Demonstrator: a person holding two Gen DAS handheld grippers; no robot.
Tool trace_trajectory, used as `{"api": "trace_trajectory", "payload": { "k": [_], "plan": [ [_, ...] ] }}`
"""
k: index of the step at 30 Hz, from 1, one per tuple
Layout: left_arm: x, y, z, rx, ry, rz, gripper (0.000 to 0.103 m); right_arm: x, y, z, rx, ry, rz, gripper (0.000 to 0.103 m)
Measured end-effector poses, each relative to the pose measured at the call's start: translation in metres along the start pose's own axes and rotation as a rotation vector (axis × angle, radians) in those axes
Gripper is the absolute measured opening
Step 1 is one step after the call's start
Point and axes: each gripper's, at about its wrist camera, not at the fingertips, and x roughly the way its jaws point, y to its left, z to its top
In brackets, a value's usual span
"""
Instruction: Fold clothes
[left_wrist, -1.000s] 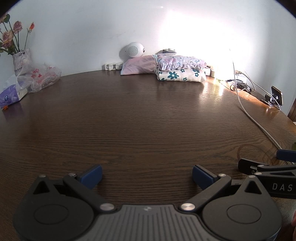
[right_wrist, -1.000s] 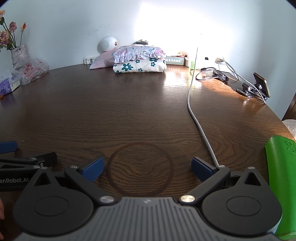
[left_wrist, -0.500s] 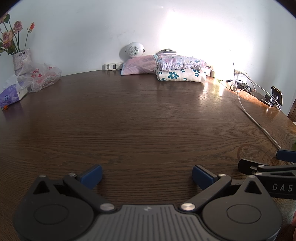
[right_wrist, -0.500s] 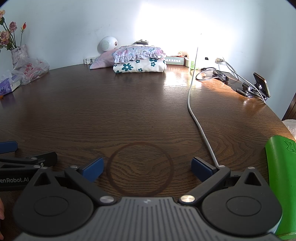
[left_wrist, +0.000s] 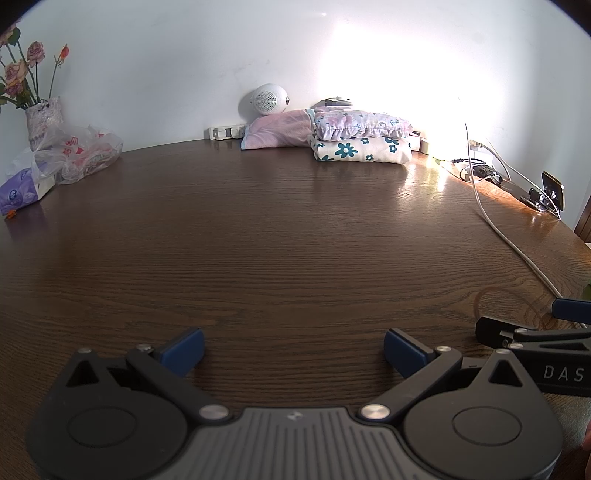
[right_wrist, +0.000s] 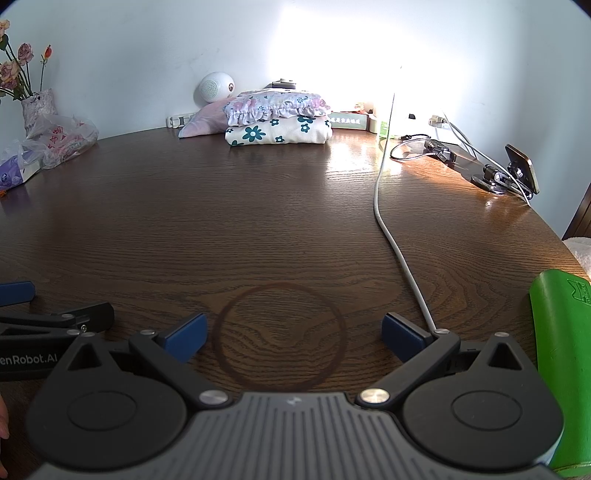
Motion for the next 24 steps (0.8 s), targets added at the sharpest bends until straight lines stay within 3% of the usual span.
{"api": "trace_trajectory", "payload": {
  "k": [24],
  "plan": [
    [0.0002,0.0002,-0.0004,-0.002,-0.001,0.002,0.103,0.0018,0.0010,-0.0013,0.005,0.000,-0.016,0.102]
  ]
}}
